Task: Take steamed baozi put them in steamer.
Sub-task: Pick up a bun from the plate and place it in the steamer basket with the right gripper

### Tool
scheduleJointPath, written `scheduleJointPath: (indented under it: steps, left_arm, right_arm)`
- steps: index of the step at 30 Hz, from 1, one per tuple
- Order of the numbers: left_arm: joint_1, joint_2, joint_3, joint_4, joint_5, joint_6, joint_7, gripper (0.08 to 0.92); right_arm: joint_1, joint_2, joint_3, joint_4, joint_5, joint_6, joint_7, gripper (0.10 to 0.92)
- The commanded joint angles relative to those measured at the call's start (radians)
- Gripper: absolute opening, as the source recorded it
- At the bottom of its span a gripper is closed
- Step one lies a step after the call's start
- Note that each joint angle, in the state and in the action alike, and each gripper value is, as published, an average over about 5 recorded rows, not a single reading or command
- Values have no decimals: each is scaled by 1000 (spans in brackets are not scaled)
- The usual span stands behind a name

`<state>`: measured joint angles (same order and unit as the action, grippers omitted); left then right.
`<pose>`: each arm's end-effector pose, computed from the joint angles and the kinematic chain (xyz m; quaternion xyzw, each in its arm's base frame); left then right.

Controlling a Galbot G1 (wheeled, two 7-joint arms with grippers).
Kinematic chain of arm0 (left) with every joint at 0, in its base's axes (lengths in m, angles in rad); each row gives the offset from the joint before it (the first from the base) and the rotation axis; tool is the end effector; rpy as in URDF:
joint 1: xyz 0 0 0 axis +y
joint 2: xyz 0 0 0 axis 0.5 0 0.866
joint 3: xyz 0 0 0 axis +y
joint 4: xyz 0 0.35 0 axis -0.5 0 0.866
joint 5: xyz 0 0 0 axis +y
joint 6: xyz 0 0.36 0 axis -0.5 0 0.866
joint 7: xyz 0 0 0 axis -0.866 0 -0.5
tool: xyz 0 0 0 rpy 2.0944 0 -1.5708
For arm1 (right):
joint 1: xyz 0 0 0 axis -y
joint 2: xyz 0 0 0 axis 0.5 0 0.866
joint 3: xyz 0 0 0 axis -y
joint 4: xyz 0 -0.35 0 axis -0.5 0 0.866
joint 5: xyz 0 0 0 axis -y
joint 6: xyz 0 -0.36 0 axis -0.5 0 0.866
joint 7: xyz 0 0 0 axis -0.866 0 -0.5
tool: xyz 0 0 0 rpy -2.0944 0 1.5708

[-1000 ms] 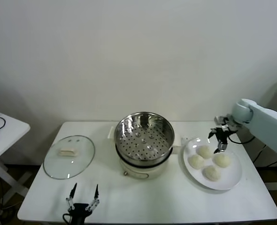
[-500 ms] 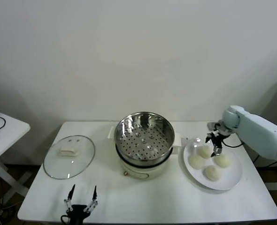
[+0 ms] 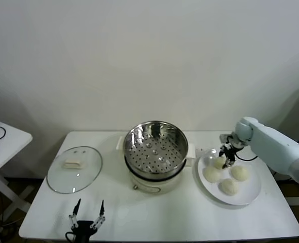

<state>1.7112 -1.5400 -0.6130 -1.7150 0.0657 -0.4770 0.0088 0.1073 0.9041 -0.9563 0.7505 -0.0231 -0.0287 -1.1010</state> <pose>0.0963 0.0410 -0.4527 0.0065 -0.9974 -0.0678 0.0223 0.5881 -0.1871 -0.2357 0.4943 -0.5362 0.5180 0.4470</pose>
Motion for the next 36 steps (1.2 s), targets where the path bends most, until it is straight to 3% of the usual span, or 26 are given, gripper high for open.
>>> scheduleJointPath:
  steps: [1,8,14,21,26,36]
  left_arm:
    - [2,0,-2,-1,2,-1,-1,823]
    - [4,-2,-6,-2,7,1,0,823]
    - [3,-9,5,6,22,1,-1,823]
    - [-1,-15,10,13,29,2,-2,823]
    - [0,-21,12,13,31,1,-3,823]
    - [-3,-32,12,15,28,1,-9,823]
  right_arm:
    - [161,-46,-145,114,111,2,1,567]
    - [617,-86,-484,341,327,56,-20,568]
    - [818,-62,-560,575,477,79,12,568]
    - [865,24,-561,782,401,197,122,568]
    - [791,119,-581,725,234,311,212,568]
    - [562,254,-528,371,-20,578,324,568]
